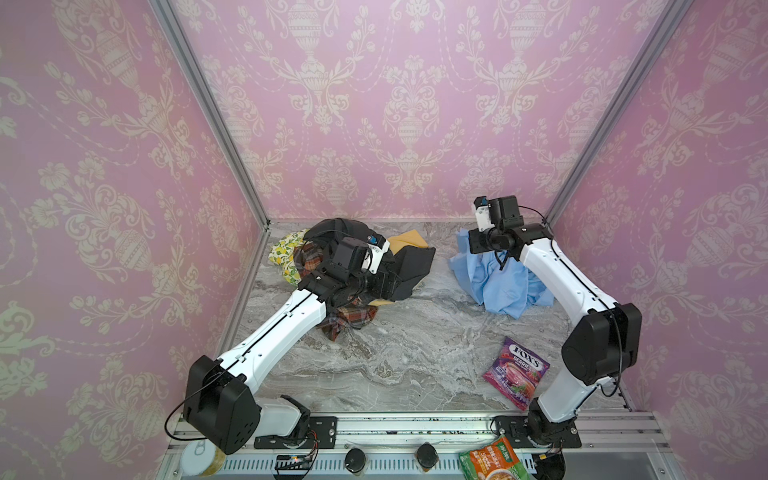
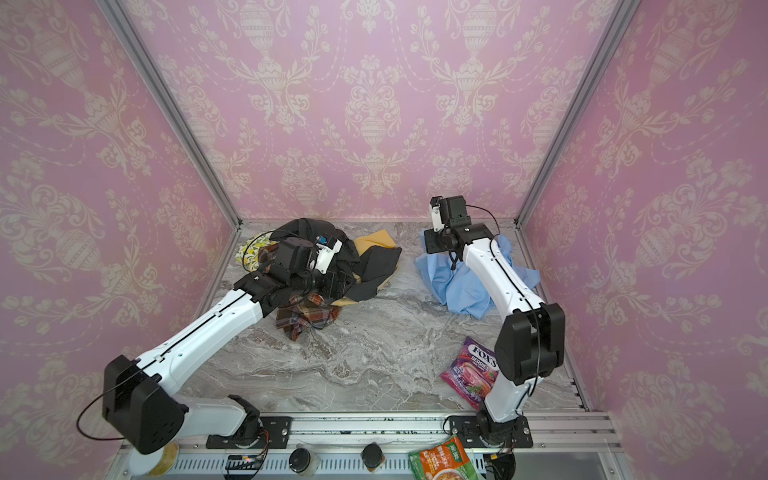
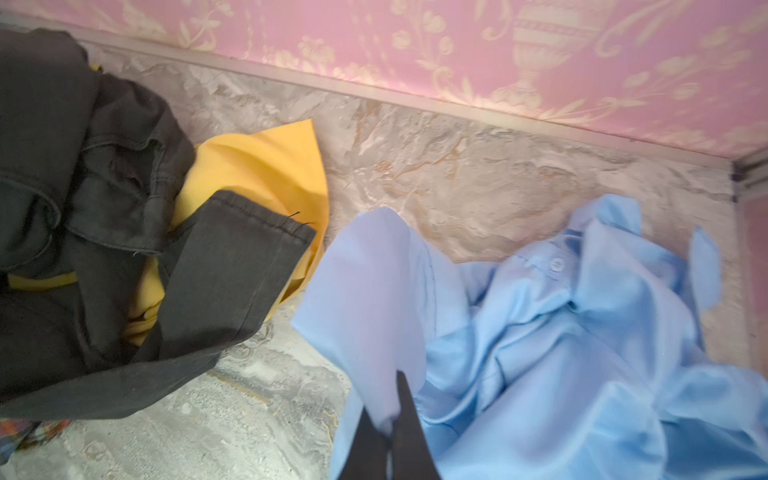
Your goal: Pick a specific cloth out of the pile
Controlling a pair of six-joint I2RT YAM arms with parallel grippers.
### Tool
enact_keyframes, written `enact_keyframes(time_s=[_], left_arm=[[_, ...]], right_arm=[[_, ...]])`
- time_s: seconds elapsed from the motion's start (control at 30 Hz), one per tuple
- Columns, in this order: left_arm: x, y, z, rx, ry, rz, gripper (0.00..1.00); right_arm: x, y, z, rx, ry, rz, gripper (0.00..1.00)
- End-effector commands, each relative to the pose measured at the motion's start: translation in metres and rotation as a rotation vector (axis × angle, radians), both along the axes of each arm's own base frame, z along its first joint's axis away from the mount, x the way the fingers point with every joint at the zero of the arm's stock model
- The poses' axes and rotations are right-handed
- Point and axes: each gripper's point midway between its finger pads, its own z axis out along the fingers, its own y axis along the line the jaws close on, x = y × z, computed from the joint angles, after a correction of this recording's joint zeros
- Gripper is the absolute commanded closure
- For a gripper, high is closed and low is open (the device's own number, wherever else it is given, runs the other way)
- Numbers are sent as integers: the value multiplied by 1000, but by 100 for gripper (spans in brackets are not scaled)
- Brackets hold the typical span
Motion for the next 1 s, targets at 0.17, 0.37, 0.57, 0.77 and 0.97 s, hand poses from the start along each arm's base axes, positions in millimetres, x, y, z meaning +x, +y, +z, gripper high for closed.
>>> enact_keyframes(time_s=[0.17,0.37,0.57,0.77,0.97], left_arm=[[5,9,-3,26,-14,24,19],[6,13,-1,40,-26,40,19],[10,17,-1,45,-35,60,19],[16,27,5,56,-66,100,19],[23,47,11,79,-109,173,18]], right_arm=[[-18,-107,5,-71,-91,-414,100],[-27,-166,-38,-49,-16,-590,100],[-17,-189,-109,-46,165,-629,100],[-4,-189,-166,-20,327,-596,100],[0,-190,-185,-36,383,-586,95]])
